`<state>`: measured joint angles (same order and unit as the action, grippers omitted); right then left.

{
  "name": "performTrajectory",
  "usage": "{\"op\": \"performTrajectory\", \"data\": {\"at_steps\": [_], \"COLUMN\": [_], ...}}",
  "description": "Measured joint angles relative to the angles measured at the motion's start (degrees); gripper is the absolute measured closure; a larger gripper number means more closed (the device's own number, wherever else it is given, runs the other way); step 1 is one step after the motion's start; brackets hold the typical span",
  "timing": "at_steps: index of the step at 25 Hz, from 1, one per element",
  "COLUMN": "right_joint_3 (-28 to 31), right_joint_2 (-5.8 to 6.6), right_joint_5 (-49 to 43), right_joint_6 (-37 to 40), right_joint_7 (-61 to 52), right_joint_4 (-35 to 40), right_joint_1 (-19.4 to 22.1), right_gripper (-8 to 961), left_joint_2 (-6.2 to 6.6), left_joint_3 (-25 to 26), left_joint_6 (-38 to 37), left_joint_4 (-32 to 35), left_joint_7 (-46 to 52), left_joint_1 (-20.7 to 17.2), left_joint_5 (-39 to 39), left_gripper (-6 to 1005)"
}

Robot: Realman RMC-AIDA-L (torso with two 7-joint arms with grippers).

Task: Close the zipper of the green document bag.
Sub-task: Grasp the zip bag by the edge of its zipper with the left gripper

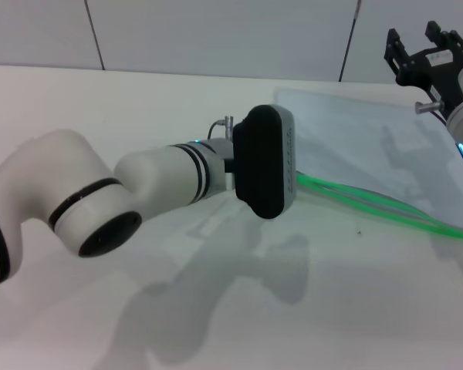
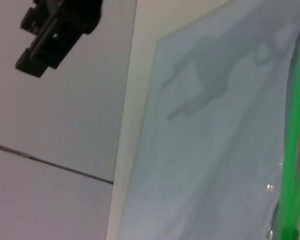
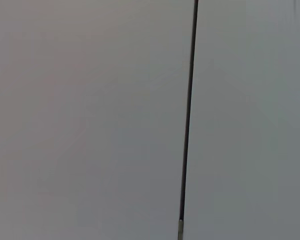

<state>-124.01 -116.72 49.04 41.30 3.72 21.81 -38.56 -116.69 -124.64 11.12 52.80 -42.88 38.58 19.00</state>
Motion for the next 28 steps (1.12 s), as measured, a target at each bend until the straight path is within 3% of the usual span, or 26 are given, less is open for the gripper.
{"op": "performTrajectory", "data": {"at_steps": [28], "right_joint_3": [0.0], "right_joint_2": [0.0], "right_joint_5": [0.0], "right_joint_6": [0.0], "right_joint_7": [-0.2], "right_joint_4": [0.0], "right_joint_1": [-0.5], "right_gripper": [336], "left_joint_2": [-0.31], "left_joint_3": [-3.4], "left_joint_6": [-7.8], "left_joint_4": [-3.7], "left_joint_7": [0.4], "left_joint_1": [0.8], "left_joint_5": [0.7], "left_gripper": [321]}}
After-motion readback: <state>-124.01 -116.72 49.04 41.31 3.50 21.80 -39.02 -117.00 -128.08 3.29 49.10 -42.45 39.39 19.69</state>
